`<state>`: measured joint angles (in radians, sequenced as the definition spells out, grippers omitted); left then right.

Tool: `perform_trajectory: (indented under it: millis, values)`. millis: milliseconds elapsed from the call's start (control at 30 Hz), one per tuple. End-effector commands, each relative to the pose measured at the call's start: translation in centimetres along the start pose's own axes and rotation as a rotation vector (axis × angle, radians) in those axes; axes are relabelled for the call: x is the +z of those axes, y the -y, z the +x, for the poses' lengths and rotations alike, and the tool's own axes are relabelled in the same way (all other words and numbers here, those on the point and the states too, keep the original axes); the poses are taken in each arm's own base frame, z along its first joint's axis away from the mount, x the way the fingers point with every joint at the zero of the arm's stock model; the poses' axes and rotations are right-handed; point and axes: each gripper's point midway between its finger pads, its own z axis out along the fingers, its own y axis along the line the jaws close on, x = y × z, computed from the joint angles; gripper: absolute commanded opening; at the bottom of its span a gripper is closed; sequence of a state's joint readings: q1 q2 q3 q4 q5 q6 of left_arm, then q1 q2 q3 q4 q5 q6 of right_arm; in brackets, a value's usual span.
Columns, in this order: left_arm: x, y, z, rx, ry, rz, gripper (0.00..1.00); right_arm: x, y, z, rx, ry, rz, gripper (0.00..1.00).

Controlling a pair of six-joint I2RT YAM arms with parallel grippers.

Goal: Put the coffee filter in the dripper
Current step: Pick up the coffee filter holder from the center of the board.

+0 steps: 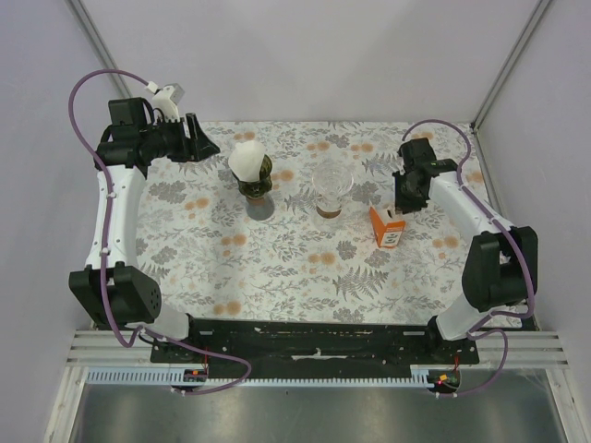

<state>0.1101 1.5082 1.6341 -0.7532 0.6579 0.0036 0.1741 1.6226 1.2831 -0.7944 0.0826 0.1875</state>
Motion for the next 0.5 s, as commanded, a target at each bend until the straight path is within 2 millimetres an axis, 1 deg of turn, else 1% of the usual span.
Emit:
perform_trajectory:
  millis: [0, 67, 100, 167, 267, 300, 367, 467]
  values:
    - [-1.1, 1.2, -1.1, 0.012, 0.045, 0.026, 0.68, 0.5, -1.3, -0.5, -0.009, 0.018, -0.074, 0.24]
    - [-1.0, 1.2, -1.1, 0.009, 0.043, 0.027, 0.68, 0.8, -1.4, -0.2, -0.008, 0.004, -0.081, 0.24]
    - [-1.0, 1.2, -1.0, 0.01, 0.042, 0.027, 0.68, 1.0, -1.3, -0.1, -0.007, -0.002, -0.079, 0.25]
    - [-1.1, 1.2, -1.0, 0.008, 0.042, 0.027, 0.68, 1.3, -1.9, 0.3, -0.009, -0.022, -0.111, 0.31]
    - [-0.9, 1.1, -1.0, 0.008, 0.04, 0.027, 0.68, 2.0, -2.0, 0.7, -0.008, -0.049, -0.113, 0.32]
    - [-1.0, 1.1, -1.0, 0.011, 0.042, 0.027, 0.68, 2.3, -2.0, 0.8, -0.011, -0.054, -0.111, 0.31]
    - [-1.0, 1.2, -1.0, 0.01, 0.041, 0.029, 0.68, 2.6, -2.0, 1.0, -0.012, -0.066, -0.109, 0.24]
    - [-1.0, 1.1, -0.9, 0.009, 0.04, 0.027, 0.68, 2.4, -2.0, 0.7, -0.016, -0.057, -0.112, 0.09]
